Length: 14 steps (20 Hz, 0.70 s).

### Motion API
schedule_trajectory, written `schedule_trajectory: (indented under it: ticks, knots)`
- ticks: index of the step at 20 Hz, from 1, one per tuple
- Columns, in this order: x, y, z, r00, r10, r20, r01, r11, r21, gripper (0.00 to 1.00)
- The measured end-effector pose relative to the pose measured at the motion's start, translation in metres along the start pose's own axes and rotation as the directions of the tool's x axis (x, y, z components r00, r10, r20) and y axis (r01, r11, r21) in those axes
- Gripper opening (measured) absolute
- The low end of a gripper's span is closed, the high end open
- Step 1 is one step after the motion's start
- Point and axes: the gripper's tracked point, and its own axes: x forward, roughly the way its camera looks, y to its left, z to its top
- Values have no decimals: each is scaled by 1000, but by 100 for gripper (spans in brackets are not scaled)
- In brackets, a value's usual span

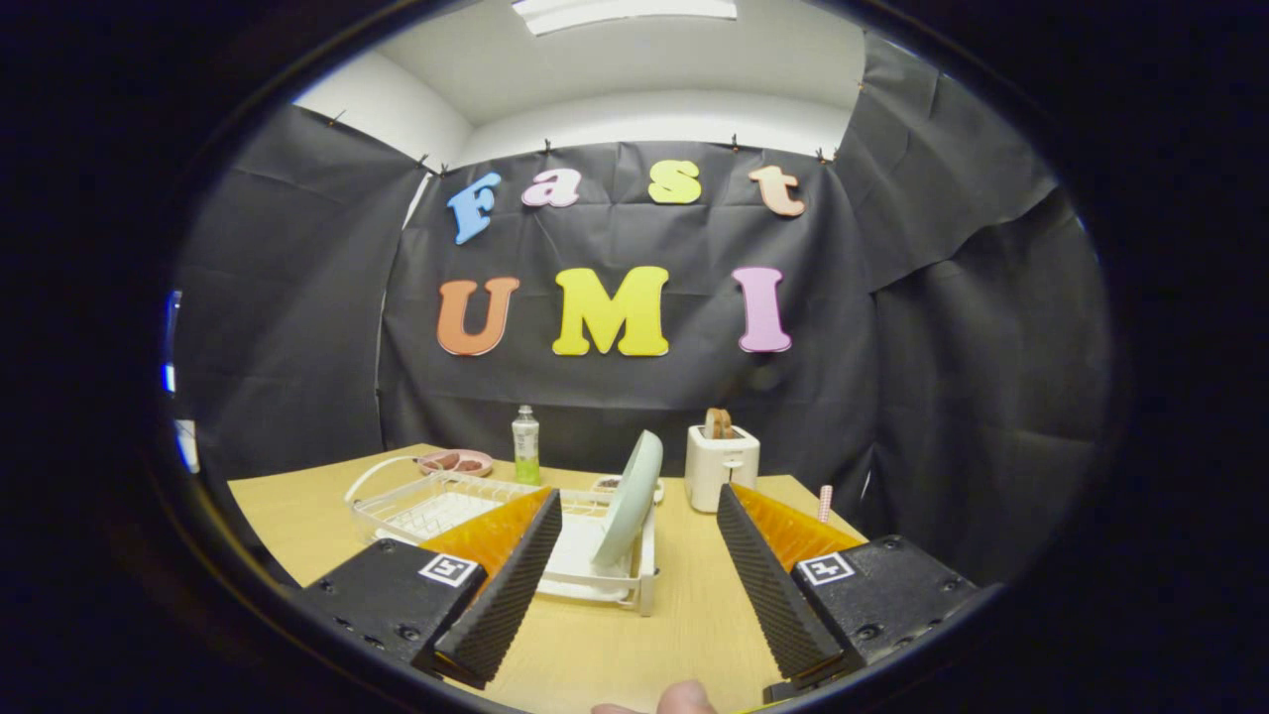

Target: Take the plate from the dish rack, then take the spoon from the basket and place it into the plate.

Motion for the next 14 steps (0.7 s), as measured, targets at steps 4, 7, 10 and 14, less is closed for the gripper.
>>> schedule_trajectory:
  ticks: [4,7,10,14]
  knots:
    - [5,-5,-4,1000,-3,-11,3,1000,19,100]
    - [4,-11,-7,1000,-5,-17,5,1000,15,100]
    - [1,-25,-6,999,-29,-33,29,1000,-3,100]
    - [9,-44,5,997,-20,-77,20,1000,9,100]
